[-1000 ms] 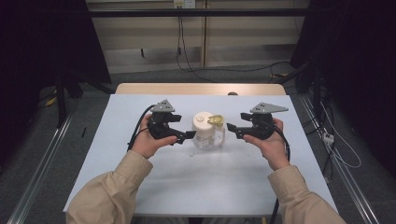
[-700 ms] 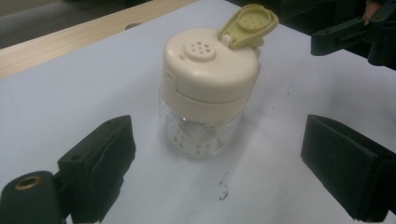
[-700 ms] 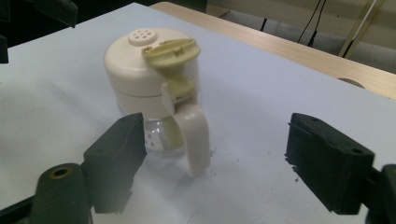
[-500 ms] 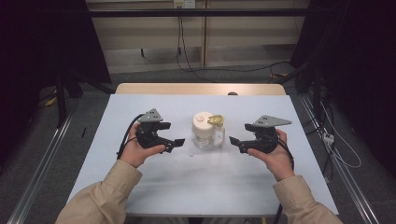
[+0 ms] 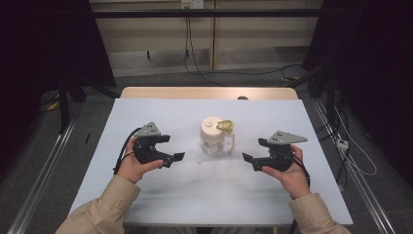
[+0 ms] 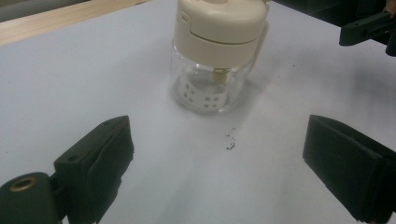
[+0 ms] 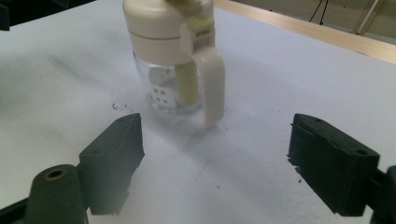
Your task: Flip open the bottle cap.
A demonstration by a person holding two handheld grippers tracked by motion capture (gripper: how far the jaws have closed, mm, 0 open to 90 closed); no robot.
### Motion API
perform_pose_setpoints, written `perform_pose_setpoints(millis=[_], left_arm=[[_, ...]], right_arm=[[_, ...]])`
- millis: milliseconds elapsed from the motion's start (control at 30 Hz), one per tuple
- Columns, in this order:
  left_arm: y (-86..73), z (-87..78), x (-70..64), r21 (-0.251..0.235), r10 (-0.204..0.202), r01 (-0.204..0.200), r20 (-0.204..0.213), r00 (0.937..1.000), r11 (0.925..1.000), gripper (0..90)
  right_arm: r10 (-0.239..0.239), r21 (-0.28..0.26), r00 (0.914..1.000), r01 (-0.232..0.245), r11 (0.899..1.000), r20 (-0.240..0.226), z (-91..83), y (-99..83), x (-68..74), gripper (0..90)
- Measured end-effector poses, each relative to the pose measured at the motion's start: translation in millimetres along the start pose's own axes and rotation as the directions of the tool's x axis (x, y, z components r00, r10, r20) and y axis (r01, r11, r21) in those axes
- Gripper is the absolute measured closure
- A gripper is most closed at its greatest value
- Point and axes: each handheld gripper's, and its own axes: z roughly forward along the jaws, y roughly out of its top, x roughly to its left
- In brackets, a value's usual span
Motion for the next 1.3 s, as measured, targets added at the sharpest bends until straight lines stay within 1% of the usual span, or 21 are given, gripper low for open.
perform_pose_setpoints(millis=[33, 133, 200, 267, 333, 533, 700, 833, 867, 900, 967, 1067, 1167, 1233, 1267, 1300], left_arm=[[-1.8, -1.4, 0.5, -0.006, -0.001, 0.001, 0.0, 1.0, 1.0, 8.1], [-7.1, -5.6, 1.3, -0.006, 0.004, -0.004, -0.007, 1.0, 1.0, 7.4], [-10.7, -8.5, 2.2, 0.002, 0.008, -0.008, -0.009, 0.9999, 1.0, 7.2], [-14.3, -11.2, 2.9, 0.004, 0.015, -0.015, -0.02, 0.9997, 0.9999, 6.7], [-18.0, -13.7, 3.1, 0.003, 0.01, -0.009, -0.017, 0.9998, 1.0, 6.5], [-29.5, -22.1, 4.2, 0.008, 0.014, -0.014, -0.031, 0.9994, 0.9999, 6.5], [-38.9, -28.0, 5.9, 0.001, -0.003, 0.003, -0.035, 0.9994, 1.0, 6.5], [-44.9, -32.5, 6.2, 0.012, 0.003, -0.003, -0.037, 0.9993, 0.9999, 6.5], [-46.6, -33.4, 5.8, 0.006, 0.001, -0.001, -0.036, 0.9993, 1.0, 6.5], [-48.2, -34.8, 6.1, 0.002, 0.007, -0.007, -0.036, 0.9993, 1.0, 6.5], [-51.8, -37.3, 7.0, 0.005, 0.005, -0.005, -0.034, 0.9994, 1.0, 6.5], [-56.7, -41.2, 9.1, 0.017, 0.005, -0.005, -0.045, 0.999, 0.9998, 6.5], [-60.1, -44.9, 9.9, 0.008, -0.009, 0.009, -0.048, 0.9988, 0.9999, 6.4], [-62.5, -46.5, 9.8, 0.003, -0.005, 0.005, -0.052, 0.9987, 1.0, 6.4], [-64.1, -46.7, 9.6, 0.005, -0.002, 0.002, -0.05, 0.9987, 1.0, 6.4], [-65.6, -47.3, 9.2, 0.017, 0.0, 0.001, -0.051, 0.9987, 0.9999, 6.5]], right_arm=[[0.001, 0.002, 1.0, -0.001, 1.0, 0.001, -0.1, -1.9, 0.4, 17.3], [0.01, 0.013, 1.0, -0.01, 1.0, -0.002, -0.2, -7.9, 1.2, 17.2], [0.011, 0.018, 0.9999, -0.011, 1.0, -0.005, -0.2, -12.1, 2.0, 17.2], [0.012, 0.02, 0.9999, -0.012, 1.0, -0.003, -0.3, -15.8, 2.6, 17.1], [0.014, 0.023, 0.9999, -0.014, 1.0, -0.003, -0.7, -18.8, 2.9, 17.1], [0.019, 0.023, 0.9998, -0.019, 1.0, 0.01, -4.6, -25.2, 2.7, 17.1], [0.024, 0.028, 0.9996, -0.024, 0.999, 0.014, -8.0, -30.6, 3.0, 17.2], [0.027, 0.033, 0.9995, -0.028, 0.999, 0.018, -8.5, -35.6, 4.7, 17.3], [0.025, 0.036, 0.9995, -0.025, 0.999, 0.019, -8.6, -37.0, 5.3, 17.3], [0.021, 0.037, 0.9996, -0.022, 0.999, 0.019, -8.6, -38.3, 5.7, 17.3], [0.022, 0.036, 0.9996, -0.023, 0.999, 0.016, -9.2, -40.5, 6.9, 17.3], [0.024, 0.035, 0.9995, -0.025, 0.999, 0.018, -11.1, -43.5, 8.1, 17.3], [0.026, 0.031, 0.9994, -0.027, 0.999, 0.021, -13.2, -46.3, 8.6, 17.3], [0.03, 0.038, 0.9993, -0.03, 0.999, 0.024, -14.7, -48.0, 9.6, 17.4], [0.028, 0.037, 0.9993, -0.029, 0.999, 0.024, -15.4, -49.0, 10.1, 17.4], [0.027, 0.037, 0.9993, -0.028, 0.999, 0.026, -16.0, -50.0, 10.3, 17.4]])
